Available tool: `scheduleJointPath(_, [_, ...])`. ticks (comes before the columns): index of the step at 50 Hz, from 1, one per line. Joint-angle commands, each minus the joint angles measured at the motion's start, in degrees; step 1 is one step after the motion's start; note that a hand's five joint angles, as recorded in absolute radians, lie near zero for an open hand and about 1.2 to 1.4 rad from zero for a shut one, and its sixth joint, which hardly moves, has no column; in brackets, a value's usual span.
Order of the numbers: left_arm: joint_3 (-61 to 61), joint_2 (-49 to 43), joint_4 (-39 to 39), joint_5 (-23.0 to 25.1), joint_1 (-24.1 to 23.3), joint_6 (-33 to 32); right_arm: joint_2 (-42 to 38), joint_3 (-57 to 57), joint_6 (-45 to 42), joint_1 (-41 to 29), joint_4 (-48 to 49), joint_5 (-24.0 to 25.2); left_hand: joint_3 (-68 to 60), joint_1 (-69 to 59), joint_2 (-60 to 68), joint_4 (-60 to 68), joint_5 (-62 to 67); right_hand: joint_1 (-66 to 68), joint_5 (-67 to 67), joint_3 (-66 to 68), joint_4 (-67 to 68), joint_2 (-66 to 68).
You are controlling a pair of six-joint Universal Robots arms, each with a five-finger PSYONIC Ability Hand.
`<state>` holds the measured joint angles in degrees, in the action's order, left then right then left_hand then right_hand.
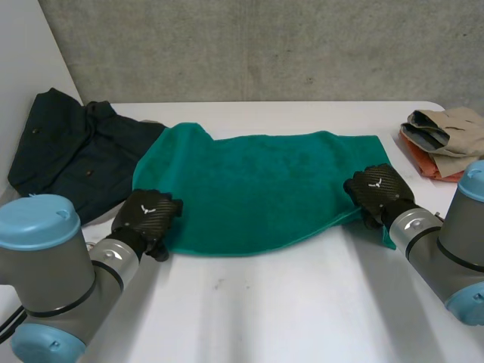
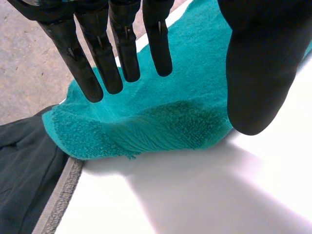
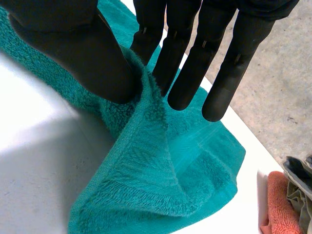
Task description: Fold the laundry.
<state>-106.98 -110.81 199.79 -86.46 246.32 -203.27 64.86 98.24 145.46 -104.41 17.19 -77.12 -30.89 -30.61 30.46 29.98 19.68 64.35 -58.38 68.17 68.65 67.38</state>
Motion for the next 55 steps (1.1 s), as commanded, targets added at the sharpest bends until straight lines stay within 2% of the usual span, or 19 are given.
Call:
scheduleJointPath(1, [2.5, -5.6, 3.6, 0.0, 0.2, -1.3, -0.1, 0.2, 0.0, 0.0, -0.1, 0.0, -1.4, -1.6, 1.8, 2.3, 2.6, 15.7, -11.6, 11.8, 11.3, 12.6])
scheduleJointPath(7, [5.7, -10.3, 3.9, -0.2, 0.2, -5.4, -0.2, 0.6, 0.0, 0.3, -0.1, 0.0, -3.4, -3.7, 3.8, 4.3, 4.6, 15.7, -11.6, 11.8, 11.3, 12.6])
scheduleJointPath(9, [6.6, -11.2, 3.7, -0.3, 0.3, -6.6, -0.2, 0.7, 0.0, 0.4, 0.0, 0.0, -9.1, -9.3, 9.5, 10.0, 10.3, 15.7, -11.6, 11.8, 11.3, 12.6])
scheduleJointPath(11, [6.8, -11.3, 4.0, -0.2, 0.3, -6.8, -0.2, 0.8, 0.0, 0.4, 0.0, 0.0, -21.3, -21.6, 21.7, 22.2, 22.5, 15.7, -11.6, 11.8, 11.3, 12.6])
scheduleJointPath(12, [7.2, -11.2, 4.4, -0.2, 0.3, -6.4, -0.2, 0.8, 0.0, 0.5, 0.0, 0.0, -41.0, -41.3, 41.5, 41.9, 42.2, 15.7, -11.6, 11.8, 11.3, 12.6])
scheduleJointPath(13, [7.4, -10.9, 4.6, -0.2, 0.4, -6.3, -0.2, 0.8, 0.0, 0.5, 0.0, 0.0, -48.6, -48.8, 49.0, 49.5, 49.8, 15.7, -11.6, 11.8, 11.3, 12.6])
scheduleJointPath(18, [8.1, -7.9, 5.5, -0.5, 1.1, -4.2, 0.2, 0.6, 0.3, 0.6, 0.0, -1.0, -49.1, -49.4, 49.5, 50.0, 50.3, 13.4, -9.3, 9.6, 9.1, 10.3])
scheduleJointPath(20, [8.1, -6.0, 5.7, -0.3, 0.8, -1.2, 0.2, 0.6, 0.6, 0.6, 0.0, -1.3, -49.1, -49.4, 49.5, 50.0, 50.3, -0.5, 4.6, -4.4, -4.8, -3.6])
scheduleJointPath(21, [8.0, -5.7, 5.7, -0.3, 0.7, -0.5, 0.2, 0.3, 2.0, 0.6, -0.4, -2.0, -49.1, -49.4, 49.5, 50.0, 50.3, -19.1, 23.1, -22.9, -23.4, -22.1])
scheduleJointPath(23, [8.1, -4.6, 5.7, -0.2, 0.5, 2.3, 0.3, 0.0, 4.6, 0.6, -0.7, -3.1, -49.1, -49.4, 49.5, 50.0, 50.3, -32.3, 36.4, -36.2, -36.7, -35.4])
scheduleJointPath(29, [8.3, -3.8, 5.7, -0.4, 0.6, 5.0, -0.3, -2.1, 16.9, 2.2, -6.7, -8.7, -49.1, -49.4, 49.5, 50.0, 50.3, -33.4, 37.4, -37.2, -37.7, -36.4])
scheduleJointPath(36, [9.1, -3.7, 5.3, -0.5, 1.2, 5.3, -1.5, -3.1, 20.4, 5.4, -12.6, -6.8, -49.1, -49.4, 49.5, 50.0, 50.3, -28.4, 32.4, -32.2, -32.7, -31.4])
scheduleJointPath(39, [9.2, -3.7, 5.2, -0.5, 1.3, 5.4, -2.6, -3.3, 20.0, 5.6, -12.5, -6.1, -49.1, -49.4, 49.5, 50.0, 50.3, -19.6, 23.7, -23.5, -24.0, -22.7])
scheduleJointPath(41, [9.2, -3.6, 5.1, -0.4, 1.3, 5.4, -3.1, -3.6, 20.0, 5.7, -11.8, -5.8, -49.1, -49.4, 49.5, 50.0, 50.3, -7.0, 11.1, -10.9, -11.3, -10.1])
scheduleJointPath(44, [9.1, -3.3, 4.9, -0.3, 1.3, 5.5, -4.7, -4.4, 19.6, 5.7, -10.5, -6.0, -49.1, -49.4, 49.5, 50.0, 50.3, -1.0, 5.0, -4.8, -5.3, -4.0])
scheduleJointPath(49, [8.2, -0.8, 4.6, -0.2, 1.1, 6.6, -5.9, -5.4, 19.8, 5.7, -10.8, -5.5, -49.1, -49.4, 49.5, 50.0, 50.3, -4.8, 8.8, -8.6, -9.1, -7.8])
scheduleJointPath(50, [8.1, -0.6, 4.6, -0.2, 1.1, 6.8, -5.7, -5.4, 19.8, 5.7, -10.9, -5.6, -49.1, -49.4, 49.5, 50.0, 50.3, -16.1, 20.2, -20.0, -20.4, -19.2])
scheduleJointPath(52, [8.0, 0.2, 4.6, -0.2, 1.0, 7.2, -5.6, -5.2, 19.8, 5.6, -10.9, -5.8, -49.1, -49.4, 49.5, 50.0, 50.3, -28.6, 32.7, -32.5, -33.0, -31.7])
scheduleJointPath(55, [8.0, 0.4, 4.6, -0.2, 0.9, 7.3, -5.5, -4.4, 19.8, 5.5, -10.9, -5.8, -49.1, -49.4, 49.5, 50.0, 50.3, -30.7, 34.7, -34.5, -35.0, -33.7])
